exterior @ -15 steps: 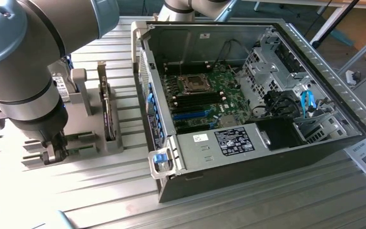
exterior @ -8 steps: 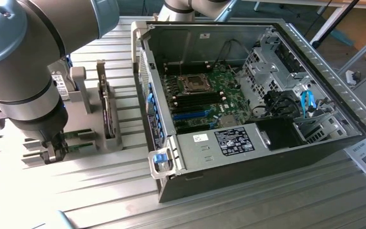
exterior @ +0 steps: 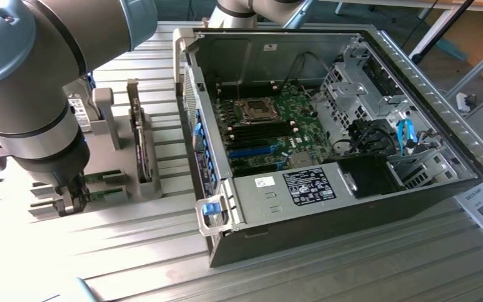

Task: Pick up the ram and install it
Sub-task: 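Pick up the ram and move it above insertion slot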

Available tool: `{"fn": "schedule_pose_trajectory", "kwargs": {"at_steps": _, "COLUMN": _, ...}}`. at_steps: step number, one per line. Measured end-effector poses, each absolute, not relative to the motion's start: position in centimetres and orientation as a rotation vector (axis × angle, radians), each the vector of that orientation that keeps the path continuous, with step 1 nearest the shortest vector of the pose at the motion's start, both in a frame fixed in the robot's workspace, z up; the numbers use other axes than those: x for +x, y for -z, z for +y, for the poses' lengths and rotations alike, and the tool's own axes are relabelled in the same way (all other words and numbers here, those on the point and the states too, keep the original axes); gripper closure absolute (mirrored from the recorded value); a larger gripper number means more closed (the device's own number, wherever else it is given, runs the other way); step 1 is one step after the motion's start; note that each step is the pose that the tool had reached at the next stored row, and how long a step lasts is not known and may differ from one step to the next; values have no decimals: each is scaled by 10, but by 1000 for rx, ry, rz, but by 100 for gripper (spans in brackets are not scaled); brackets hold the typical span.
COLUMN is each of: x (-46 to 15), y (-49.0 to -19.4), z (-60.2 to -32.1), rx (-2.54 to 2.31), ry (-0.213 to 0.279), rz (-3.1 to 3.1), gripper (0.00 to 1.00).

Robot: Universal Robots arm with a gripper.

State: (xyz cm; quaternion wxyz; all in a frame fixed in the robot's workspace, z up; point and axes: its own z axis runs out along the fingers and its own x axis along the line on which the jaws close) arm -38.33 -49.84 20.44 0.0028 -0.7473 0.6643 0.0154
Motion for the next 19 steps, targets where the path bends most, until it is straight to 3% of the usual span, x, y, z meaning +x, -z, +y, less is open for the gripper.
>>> {"fn": "schedule_pose_trajectory", "kwargs": {"at_steps": 19, "x": -383, "y": -254, "z": -498, "rx": -2343, "ry": -48, "rz": 2083, "gripper": 86}}
